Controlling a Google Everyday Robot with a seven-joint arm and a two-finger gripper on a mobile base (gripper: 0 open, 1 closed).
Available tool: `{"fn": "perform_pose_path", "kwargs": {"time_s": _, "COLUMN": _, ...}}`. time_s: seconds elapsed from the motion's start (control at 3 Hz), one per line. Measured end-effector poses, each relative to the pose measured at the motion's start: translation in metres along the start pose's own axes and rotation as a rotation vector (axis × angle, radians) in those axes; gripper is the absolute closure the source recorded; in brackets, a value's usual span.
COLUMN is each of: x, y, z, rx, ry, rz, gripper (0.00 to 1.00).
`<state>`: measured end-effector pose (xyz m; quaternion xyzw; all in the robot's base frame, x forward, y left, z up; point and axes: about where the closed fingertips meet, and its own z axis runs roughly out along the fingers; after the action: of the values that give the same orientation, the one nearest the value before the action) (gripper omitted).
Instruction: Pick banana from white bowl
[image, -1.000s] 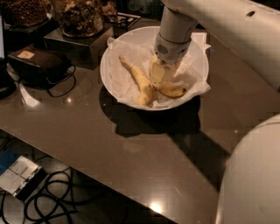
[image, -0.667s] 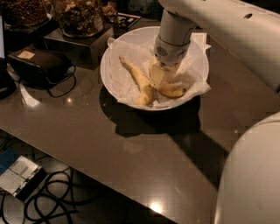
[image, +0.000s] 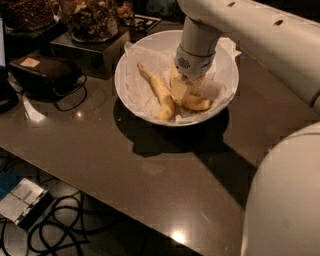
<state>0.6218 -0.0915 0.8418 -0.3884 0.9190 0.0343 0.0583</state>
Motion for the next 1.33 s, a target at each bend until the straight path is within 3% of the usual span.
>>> {"fn": "perform_pose_path", "kwargs": {"time_s": 0.33, "x": 0.000, "y": 0.000, "z": 0.001, "rx": -0.001, "ry": 0.003, "rz": 0.004, "gripper": 0.75}}
{"fn": "perform_pose_path", "kwargs": {"time_s": 0.67, "x": 0.000, "y": 0.000, "z": 0.001, "rx": -0.001, "ry": 0.002, "rz": 0.004, "gripper": 1.00}}
{"fn": "perform_pose_path", "kwargs": {"time_s": 1.0, "x": 0.000, "y": 0.000, "z": 0.001, "rx": -0.001, "ry": 0.002, "rz": 0.004, "gripper": 1.00}}
{"fn": "perform_pose_path", "kwargs": {"time_s": 1.33, "x": -0.001, "y": 0.010, "z": -0.019, "rx": 0.018, "ry": -0.002, "rz": -0.011, "gripper": 1.00}}
